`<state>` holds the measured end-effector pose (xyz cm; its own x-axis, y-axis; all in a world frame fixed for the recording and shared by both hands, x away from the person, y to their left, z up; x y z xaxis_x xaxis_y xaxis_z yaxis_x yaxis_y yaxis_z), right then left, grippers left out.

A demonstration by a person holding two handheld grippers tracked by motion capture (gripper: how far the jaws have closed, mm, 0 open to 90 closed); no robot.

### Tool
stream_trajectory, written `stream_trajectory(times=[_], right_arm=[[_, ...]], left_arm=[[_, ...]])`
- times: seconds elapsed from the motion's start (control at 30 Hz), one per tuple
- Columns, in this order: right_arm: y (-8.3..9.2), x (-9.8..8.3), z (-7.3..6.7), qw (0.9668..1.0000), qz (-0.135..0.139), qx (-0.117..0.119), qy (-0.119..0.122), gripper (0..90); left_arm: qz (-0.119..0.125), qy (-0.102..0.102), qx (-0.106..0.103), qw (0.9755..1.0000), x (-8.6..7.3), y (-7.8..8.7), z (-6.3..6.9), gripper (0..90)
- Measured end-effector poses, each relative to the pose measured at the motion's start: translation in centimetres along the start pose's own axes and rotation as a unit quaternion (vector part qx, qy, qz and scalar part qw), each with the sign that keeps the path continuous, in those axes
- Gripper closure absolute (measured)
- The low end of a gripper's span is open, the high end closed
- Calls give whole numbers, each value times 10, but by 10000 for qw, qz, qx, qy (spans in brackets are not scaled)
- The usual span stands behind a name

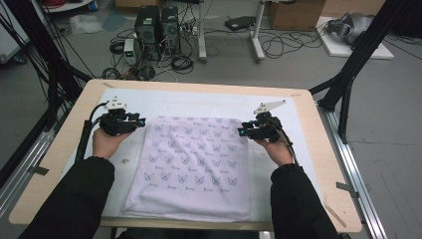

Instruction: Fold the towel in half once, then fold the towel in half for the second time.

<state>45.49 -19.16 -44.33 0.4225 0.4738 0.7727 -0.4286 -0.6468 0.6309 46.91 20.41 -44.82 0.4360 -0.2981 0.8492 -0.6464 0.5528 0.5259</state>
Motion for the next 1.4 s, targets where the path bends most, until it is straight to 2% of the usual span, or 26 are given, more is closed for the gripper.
stream_trajectory(times=[0.1, 0.23, 0.33, 0.47, 0.63, 0.83, 1.0, 1.07, 1.2, 1.27, 1.33, 1.4], right_arm=[[-3, -8, -1, 10000, -62, 22, -61, 638], [-9, -15, -2, 9998, -110, 90, -146, 632], [-11, -13, -5, 9998, -59, 170, -110, 610], [-11, -9, -9, 9996, 68, 255, -117, 563], [-8, -7, -7, 9996, 153, 218, -133, 527], [-9, -5, -2, 9994, 182, 175, -250, 507], [-11, 1, 3, 9996, 180, 97, -182, 498], [-12, 3, 7, 9997, 119, 54, -197, 491], [-10, 7, 20, 9996, 109, -163, -201, 485], [-12, 4, 29, 9990, 101, -274, -343, 481], [-17, -4, 38, 9984, -57, -343, -442, 465], [-22, -10, 43, 9975, -113, -353, -600, 451]], left_arm=[[-134, -98, -102, 9998, -5, -4, 6, 639], [-165, -34, -138, 9998, -7, -10, 6, 634], [-218, -14, -192, 9996, -9, -12, 6, 627], [-154, -12, -261, 9995, -7, -11, 9, 614], [-47, -10, -324, 9995, -2, -8, 10, 604], [14, -10, -298, 9996, 5, -5, 8, 603], [-72, -39, -237, 9997, 8, -7, 7, 600], [1, 4, -188, 9998, 10, -9, 6, 586], [-233, 86, -110, 9996, 8, -21, 0, 571], [-315, 230, -106, 9992, 8, -28, -4, 558], [-473, 325, -141, 9983, 6, -36, -5, 538], [-679, 351, -92, 9970, 2, -43, -7, 511]])
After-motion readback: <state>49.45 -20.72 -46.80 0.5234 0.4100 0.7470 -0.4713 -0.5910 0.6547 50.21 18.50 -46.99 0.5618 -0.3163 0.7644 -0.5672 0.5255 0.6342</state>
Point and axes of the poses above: each handheld gripper's, and its own axes: y roughly backward along the jaws, x roughly out of its top, z roughly to its right, the point moved 8 cm from there along -y, roughly forward along the jaws, and after that the axes turned 1 degree about z, right-handed, at the moved point
